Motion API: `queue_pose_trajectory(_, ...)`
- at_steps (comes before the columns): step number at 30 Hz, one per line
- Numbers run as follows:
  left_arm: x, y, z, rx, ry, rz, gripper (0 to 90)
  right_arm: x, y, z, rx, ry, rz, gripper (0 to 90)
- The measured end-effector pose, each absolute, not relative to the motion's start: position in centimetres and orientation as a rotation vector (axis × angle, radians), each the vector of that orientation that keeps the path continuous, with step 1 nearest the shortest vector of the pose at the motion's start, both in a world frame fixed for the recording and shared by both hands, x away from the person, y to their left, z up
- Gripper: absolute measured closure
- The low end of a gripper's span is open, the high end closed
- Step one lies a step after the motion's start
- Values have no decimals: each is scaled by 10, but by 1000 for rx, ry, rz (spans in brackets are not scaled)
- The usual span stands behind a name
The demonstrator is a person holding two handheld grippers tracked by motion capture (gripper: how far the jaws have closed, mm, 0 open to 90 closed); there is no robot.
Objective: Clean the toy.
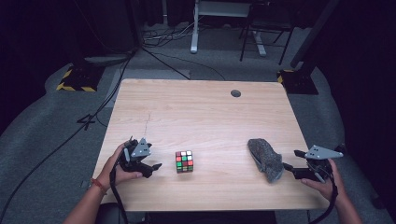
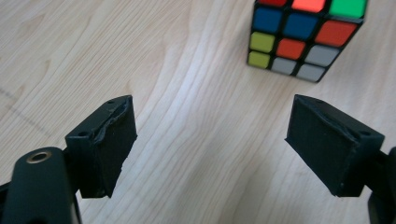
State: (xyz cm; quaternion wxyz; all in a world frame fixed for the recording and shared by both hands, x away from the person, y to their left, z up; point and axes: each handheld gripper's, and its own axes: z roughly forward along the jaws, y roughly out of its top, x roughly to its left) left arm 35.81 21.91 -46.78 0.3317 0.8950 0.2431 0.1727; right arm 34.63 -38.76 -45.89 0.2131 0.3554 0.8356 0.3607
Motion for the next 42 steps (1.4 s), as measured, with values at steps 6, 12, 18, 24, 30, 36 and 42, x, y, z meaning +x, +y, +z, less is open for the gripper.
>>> queue_pose_trajectory(6, 362, 233, -481, 2363, 684, 459, 169, 346, -400, -473, 1038, 2321, 936, 259)
queue_pose_trajectory(12, 363, 244, -488, 2348, 720, 424, 166, 345, -413, -486, 1106, 2299, 943, 254)
queue_pose_trajectory(18, 362, 248, -495, 2346, 759, 405, 164, 341, -425, -499, 1180, 2271, 959, 247)
queue_pose_trajectory(24, 361, 256, -501, 2289, 809, 360, 163, 336, -431, -502, 1243, 2219, 980, 240)
queue_pose_trajectory(30, 359, 259, -504, 2235, 885, 328, 160, 336, -432, -503, 1252, 2219, 992, 233)
queue_pose_trajectory(36, 359, 258, -504, 2228, 905, 335, 156, 336, -432, -503, 1253, 2219, 992, 232)
queue_pose_trajectory(42, 358, 257, -504, 2225, 919, 341, 155, 336, -432, -503, 1254, 2217, 988, 231)
